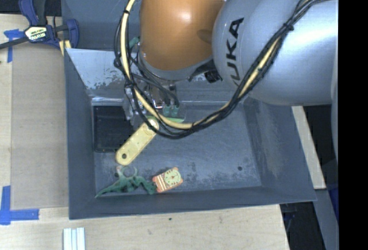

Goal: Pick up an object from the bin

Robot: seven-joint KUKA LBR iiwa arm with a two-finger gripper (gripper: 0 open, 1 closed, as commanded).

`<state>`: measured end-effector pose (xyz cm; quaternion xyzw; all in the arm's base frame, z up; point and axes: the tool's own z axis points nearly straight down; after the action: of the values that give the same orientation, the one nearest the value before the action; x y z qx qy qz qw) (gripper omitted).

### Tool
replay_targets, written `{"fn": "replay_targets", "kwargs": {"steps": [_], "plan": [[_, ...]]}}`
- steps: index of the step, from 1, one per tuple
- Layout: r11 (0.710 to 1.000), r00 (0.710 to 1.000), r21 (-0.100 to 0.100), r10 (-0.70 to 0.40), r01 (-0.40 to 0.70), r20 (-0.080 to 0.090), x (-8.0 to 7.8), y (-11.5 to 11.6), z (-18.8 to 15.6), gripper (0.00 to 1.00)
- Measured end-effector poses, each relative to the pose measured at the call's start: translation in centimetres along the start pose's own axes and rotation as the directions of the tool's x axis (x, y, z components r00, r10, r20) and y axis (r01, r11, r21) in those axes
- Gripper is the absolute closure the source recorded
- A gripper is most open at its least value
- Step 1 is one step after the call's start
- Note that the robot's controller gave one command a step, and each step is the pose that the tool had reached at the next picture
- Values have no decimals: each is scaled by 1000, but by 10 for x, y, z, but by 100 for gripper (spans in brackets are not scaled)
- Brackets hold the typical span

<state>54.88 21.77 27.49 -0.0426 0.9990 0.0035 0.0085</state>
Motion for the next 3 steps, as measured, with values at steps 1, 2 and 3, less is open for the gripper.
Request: {"fn": "replay_targets", "kwargs": {"steps": [1,2,3], "plan": [[985,984,1,175,-175,5,-2,-2,33,100],[983,983,2,-182,182,4,30,9,30,100],[999,999,4,-38,38,0,4,8,100,100]]}}
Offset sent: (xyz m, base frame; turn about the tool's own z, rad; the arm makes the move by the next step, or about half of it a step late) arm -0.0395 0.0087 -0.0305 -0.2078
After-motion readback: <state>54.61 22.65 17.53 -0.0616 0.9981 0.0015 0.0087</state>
